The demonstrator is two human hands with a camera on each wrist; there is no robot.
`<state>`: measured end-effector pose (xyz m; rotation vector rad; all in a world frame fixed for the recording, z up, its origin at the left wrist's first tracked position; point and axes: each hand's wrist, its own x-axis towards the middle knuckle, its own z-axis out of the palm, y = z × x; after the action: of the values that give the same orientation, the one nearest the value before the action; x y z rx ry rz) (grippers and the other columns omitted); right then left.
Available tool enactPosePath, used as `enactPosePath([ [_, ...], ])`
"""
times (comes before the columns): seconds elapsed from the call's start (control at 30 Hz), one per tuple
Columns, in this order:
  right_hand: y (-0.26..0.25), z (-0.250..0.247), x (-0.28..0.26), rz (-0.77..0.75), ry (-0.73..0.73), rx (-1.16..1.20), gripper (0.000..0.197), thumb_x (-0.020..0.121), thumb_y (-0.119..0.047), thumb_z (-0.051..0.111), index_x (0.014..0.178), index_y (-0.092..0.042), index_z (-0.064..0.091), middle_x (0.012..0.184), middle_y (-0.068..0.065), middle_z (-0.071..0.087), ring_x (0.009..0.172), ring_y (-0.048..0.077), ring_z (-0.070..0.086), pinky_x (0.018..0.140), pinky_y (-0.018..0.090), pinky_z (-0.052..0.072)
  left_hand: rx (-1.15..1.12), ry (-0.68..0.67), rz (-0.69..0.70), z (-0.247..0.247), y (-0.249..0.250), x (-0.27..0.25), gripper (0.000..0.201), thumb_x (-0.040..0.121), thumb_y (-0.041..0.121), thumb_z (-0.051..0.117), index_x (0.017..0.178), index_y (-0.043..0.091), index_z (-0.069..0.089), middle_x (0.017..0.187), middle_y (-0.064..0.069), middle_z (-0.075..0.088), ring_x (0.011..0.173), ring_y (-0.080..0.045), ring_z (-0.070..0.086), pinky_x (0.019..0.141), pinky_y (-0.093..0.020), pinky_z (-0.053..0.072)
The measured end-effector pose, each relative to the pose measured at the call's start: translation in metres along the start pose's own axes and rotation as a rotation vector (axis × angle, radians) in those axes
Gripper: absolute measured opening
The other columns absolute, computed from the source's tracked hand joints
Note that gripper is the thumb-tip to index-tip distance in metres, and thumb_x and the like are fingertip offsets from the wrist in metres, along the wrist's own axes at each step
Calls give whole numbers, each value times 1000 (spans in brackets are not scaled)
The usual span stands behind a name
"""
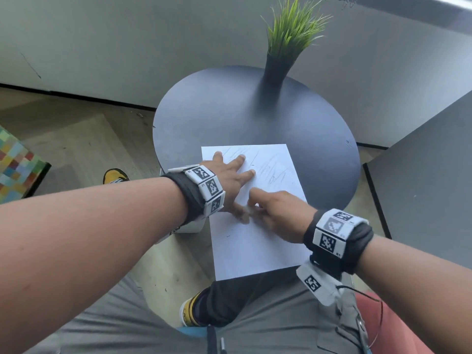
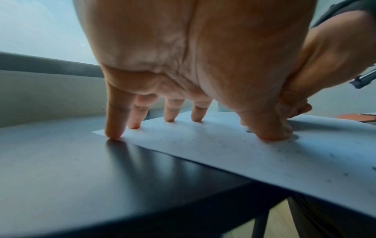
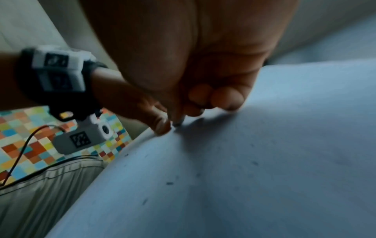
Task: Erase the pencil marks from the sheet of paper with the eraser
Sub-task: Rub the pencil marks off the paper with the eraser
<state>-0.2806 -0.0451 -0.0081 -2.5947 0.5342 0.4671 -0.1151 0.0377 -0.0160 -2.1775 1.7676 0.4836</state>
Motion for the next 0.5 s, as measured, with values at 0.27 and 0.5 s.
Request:
enactPosePath([
  [0.27,9,-8,7,151,123,31,22,99,-38,44,108,-19,46,96,10,65,86,35,57,74,40,49,33,-30,-16,-14,9,0,110,61,96,51,152,52,8,160,-11,15,121,-48,42,83,-44,45],
  [0.5,32,-19,10,323,230,132,24,96,-45,45,100,-22,47,93,9,65,81,33,58,77,41,52,64,-51,-25,-22,15,-4,110,63,94,53,154,51,7,139,-11,33,106,-40,51,70,-38,34],
])
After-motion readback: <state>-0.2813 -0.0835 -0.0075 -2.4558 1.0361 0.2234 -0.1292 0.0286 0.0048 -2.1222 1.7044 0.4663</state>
